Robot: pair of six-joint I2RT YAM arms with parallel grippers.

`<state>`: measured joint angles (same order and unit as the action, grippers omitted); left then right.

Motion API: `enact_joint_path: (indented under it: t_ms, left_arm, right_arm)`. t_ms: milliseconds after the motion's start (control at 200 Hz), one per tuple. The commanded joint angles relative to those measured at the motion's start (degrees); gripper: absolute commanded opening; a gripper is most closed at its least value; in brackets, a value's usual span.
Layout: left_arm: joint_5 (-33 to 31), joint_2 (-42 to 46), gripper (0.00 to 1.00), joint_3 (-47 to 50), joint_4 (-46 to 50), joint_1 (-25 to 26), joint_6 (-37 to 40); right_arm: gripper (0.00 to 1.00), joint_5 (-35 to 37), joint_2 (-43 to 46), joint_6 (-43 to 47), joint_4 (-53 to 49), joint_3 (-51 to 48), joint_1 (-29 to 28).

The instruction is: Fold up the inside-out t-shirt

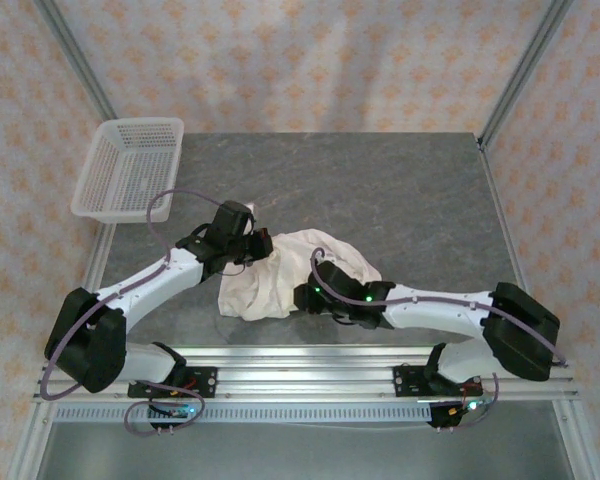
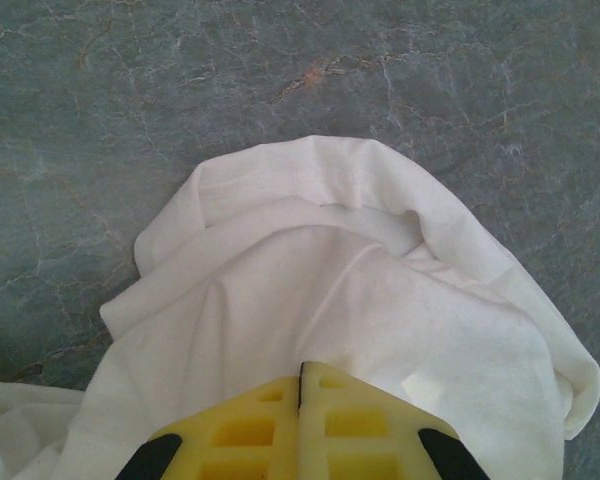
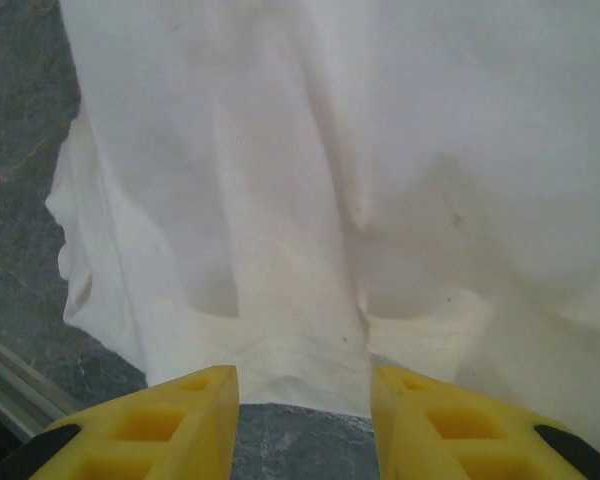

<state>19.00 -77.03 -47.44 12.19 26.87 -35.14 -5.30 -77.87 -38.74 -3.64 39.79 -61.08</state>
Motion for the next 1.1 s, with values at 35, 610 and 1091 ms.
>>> enact_joint_path:
  t_ms: [35,610,1091]
  left_arm:
    - [-1.1,1.6,0.0,-0.6,0.3,-0.2,-0.1]
    - [-1.5,2.0,0.0,-0.2,0.3,-0.2,0.0]
    - [-2.2,2.7,0.0,-0.2,0.6,-0.2,0.1]
  right_arm:
    - [0.4,2.0,-1.7,-1.2,-0.4,2.4,0.1]
    - [0.25,-0.7,-6.7,-3.0,4.8,1.1,0.6]
    - [0.13,-0.4,-7.4,-2.0,6.4,-0.2,0.8]
